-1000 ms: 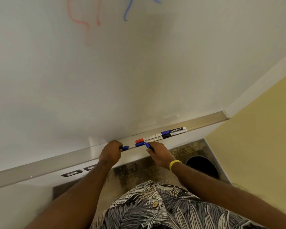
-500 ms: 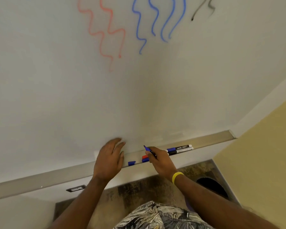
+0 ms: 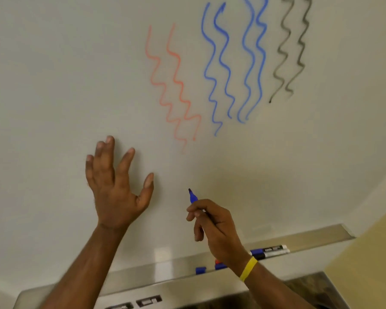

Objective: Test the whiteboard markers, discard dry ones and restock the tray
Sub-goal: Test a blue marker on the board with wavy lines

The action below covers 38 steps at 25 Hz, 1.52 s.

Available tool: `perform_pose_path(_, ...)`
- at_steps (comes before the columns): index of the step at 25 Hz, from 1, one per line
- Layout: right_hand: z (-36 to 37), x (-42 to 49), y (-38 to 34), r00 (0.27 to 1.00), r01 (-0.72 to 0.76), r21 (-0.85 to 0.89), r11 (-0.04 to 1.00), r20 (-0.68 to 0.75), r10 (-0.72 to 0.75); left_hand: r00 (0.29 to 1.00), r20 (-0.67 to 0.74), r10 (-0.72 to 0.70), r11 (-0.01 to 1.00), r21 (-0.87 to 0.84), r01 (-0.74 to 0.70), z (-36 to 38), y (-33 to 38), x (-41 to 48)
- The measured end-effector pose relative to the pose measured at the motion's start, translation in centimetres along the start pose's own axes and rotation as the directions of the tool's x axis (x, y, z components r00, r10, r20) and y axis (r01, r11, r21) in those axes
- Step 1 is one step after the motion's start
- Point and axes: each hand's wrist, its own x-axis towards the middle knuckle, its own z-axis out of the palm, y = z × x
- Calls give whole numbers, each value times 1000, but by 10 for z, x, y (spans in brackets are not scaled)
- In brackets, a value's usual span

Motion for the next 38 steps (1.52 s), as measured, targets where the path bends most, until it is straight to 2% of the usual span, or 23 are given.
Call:
perform_pose_path(5, 15, 22, -59, 980, 122, 275, 954, 121, -160, 995, -83, -52, 998, 24, 55, -17, -22, 73)
perform_pose_path(7, 21, 32, -77, 967, 186, 310, 932, 113, -230, 993, -110, -42, 999, 21, 45, -22, -27, 94)
perform_pose_path(13, 39, 70, -121, 944, 326, 144, 934, -100, -314, 978, -205, -48, 996, 71, 63, -27, -25, 136)
perform_pose_path(17, 51, 106, -152, 870, 482, -10, 876, -109, -480, 981, -190, -40, 992, 113, 63, -26, -26, 137)
perform_pose_path(22, 67, 144, -189, 770, 572, -280, 771, -138, -622, 985, -173, -5, 992, 127, 28, -26, -34, 131)
perform_pose_path(24, 72, 155, -194, 741, 588, -358, 726, -122, -660, 984, -180, 2, 991, 131, 22, -26, -36, 129)
perform_pose_path(28, 79, 167, -193, 724, 566, -416, 711, -161, -671, 980, -200, 11, 991, 135, 16, -25, -38, 127)
perform_pose_path(31, 82, 164, -184, 691, 587, -503, 634, -96, -716, 977, -212, 19, 992, 127, 8, -25, -39, 126)
perform_pose_path(35, 80, 155, -167, 686, 578, -489, 654, -144, -714, 974, -224, 20, 993, 117, 7, -24, -40, 123)
perform_pose_path(38, 79, 146, -151, 700, 558, -542, 628, -98, -707, 976, -218, 21, 994, 112, 3, -24, -41, 122)
